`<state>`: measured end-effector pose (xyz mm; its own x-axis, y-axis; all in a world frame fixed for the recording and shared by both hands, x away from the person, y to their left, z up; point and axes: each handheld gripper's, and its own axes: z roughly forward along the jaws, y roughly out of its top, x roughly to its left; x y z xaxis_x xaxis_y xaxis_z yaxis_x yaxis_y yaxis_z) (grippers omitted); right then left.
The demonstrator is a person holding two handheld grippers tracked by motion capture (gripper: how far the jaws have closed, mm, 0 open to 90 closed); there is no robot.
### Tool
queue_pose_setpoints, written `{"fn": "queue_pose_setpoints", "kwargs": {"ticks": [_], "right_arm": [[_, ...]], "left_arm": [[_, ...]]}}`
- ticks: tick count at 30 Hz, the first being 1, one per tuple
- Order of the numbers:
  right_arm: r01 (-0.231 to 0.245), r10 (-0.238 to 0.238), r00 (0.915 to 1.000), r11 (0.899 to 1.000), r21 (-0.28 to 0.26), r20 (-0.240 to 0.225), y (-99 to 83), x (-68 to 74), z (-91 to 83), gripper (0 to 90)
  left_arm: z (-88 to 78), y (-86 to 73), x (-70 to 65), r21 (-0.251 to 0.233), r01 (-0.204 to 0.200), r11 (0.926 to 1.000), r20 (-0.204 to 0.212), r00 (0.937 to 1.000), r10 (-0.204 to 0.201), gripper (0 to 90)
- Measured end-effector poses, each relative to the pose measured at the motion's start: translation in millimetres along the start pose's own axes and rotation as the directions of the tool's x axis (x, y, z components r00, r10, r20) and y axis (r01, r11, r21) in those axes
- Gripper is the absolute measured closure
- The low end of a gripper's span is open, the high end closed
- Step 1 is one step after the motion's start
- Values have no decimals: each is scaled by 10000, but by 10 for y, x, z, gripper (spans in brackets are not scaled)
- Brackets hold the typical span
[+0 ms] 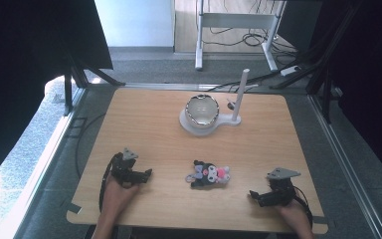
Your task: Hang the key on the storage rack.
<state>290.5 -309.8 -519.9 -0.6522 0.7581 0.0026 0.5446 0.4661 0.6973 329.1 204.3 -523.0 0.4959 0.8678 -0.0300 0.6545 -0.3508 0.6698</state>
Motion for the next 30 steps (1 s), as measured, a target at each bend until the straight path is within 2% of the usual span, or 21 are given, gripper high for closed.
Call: {"fn": "queue_pose_setpoints", "kwargs": {"ticks": [19,25,30], "right_arm": [[-19,19,10000,10000,86,-23,23,2,11,0],[91,-87,9999,9994,326,-119,61,17,21,0],[388,-378,9991,9977,564,-195,124,32,9,0]], "left_arm": [[0,1,-1,2,5,10000,1,10000,-5,37],[0,1,0,1,4,10000,2,10000,-4,38],[0,1,0,2,4,10000,1,10000,-4,38]]}}
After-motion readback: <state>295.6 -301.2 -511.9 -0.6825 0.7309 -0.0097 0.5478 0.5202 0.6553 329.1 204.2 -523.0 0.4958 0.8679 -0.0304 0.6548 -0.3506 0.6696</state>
